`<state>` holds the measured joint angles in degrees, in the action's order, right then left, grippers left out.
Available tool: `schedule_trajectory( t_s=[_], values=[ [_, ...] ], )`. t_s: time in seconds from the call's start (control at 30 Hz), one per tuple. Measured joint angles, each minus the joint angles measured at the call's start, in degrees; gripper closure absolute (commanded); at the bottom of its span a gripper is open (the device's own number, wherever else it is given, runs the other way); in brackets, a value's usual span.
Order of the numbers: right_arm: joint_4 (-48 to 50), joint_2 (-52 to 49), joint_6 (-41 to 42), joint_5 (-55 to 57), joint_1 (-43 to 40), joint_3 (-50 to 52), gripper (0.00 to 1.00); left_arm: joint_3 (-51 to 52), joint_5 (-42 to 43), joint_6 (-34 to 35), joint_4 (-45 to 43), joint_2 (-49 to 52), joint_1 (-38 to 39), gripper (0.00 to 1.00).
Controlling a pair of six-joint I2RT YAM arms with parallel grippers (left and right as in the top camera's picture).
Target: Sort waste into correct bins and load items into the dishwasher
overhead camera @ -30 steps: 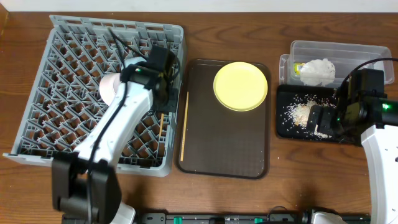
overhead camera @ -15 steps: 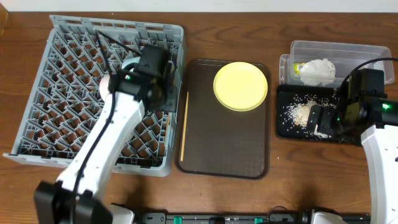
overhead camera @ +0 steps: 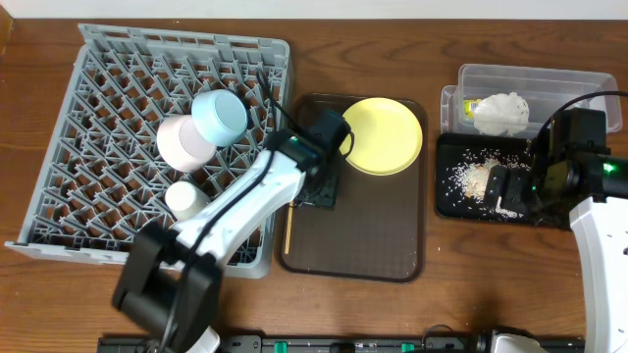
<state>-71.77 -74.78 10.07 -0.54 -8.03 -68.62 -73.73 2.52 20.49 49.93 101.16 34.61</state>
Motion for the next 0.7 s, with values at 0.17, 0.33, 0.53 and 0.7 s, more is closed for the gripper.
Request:
schedule_trajectory(
  t_s=[0.17, 0.33, 0.53, 0.7],
  values=[
    [-0.04, 0.00, 0.00, 0.00, 0.00, 0.00, 0.01, 0.11, -1.25, 1.81, -0.48, 7.43, -0.04, 0.37],
    [-0.17, 0.00, 0.00, 0.00, 0.00, 0.00, 0.01, 0.11, -1.46, 2.89, -0.46, 11.17, -0.04, 0.37],
    [-0.22, 0.00, 0.00, 0.00, 0.00, 0.00, 0.01, 0.13, -2.36, 3.56, -0.35, 11.93, -0.04, 0.37],
    [-0.37, 0.00, 0.00, 0.00, 0.00, 0.00, 0.01, 0.22, -2.29, 4.13, -0.52, 12.00, -0.04, 0.48]
  ],
)
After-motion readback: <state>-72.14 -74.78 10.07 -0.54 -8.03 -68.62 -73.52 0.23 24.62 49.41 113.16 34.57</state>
